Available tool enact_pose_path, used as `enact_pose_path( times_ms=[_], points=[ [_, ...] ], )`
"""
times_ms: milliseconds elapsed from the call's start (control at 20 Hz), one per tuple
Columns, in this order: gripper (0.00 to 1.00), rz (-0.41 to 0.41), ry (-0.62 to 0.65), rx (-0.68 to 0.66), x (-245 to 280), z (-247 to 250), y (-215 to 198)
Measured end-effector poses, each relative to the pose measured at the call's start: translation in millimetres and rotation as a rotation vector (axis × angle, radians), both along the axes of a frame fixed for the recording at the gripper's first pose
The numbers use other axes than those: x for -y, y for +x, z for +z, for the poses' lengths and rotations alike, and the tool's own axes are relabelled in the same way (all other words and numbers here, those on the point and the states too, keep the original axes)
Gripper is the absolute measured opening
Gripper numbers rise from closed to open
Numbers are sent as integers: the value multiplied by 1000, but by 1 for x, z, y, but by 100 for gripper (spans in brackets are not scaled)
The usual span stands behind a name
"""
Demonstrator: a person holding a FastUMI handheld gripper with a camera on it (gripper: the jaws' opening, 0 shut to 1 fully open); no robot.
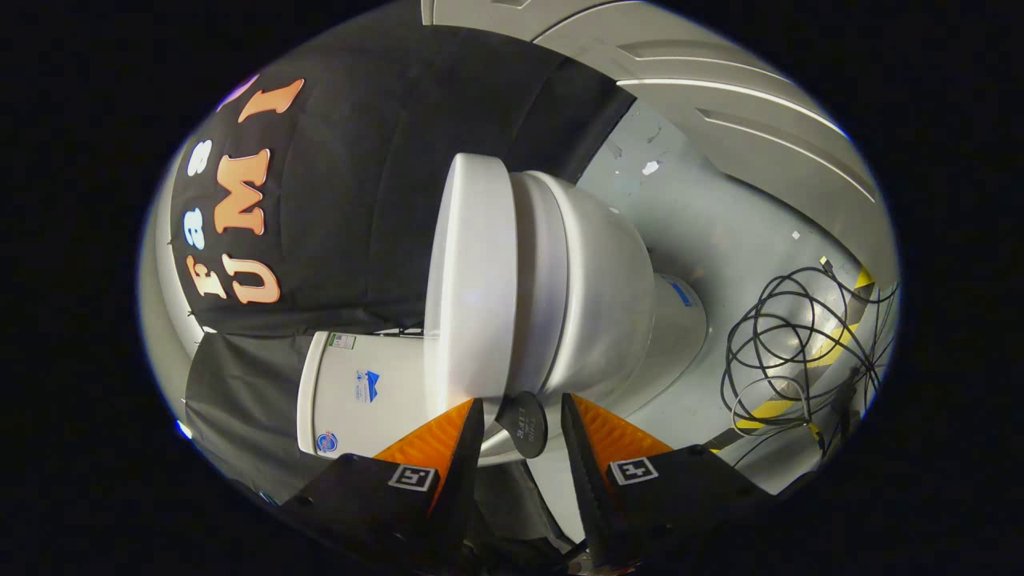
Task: Open the toilet lid.
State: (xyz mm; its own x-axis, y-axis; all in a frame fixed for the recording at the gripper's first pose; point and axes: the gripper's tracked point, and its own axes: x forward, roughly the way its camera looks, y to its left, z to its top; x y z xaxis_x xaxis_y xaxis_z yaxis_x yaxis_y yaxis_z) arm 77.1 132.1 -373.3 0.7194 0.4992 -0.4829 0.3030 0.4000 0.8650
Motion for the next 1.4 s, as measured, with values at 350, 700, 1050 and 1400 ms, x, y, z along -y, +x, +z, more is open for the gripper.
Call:
enact_pose_path(
  times_ms=[350,700,1050,1400],
  points=[
    [31,1,37,13,-3,0,2],
    [19,-33,85,27,-3,5,4],
    [8,-51,65,34,-1,6,2],
    [8,-61,108,-12,-3,7,0]
  ],
)
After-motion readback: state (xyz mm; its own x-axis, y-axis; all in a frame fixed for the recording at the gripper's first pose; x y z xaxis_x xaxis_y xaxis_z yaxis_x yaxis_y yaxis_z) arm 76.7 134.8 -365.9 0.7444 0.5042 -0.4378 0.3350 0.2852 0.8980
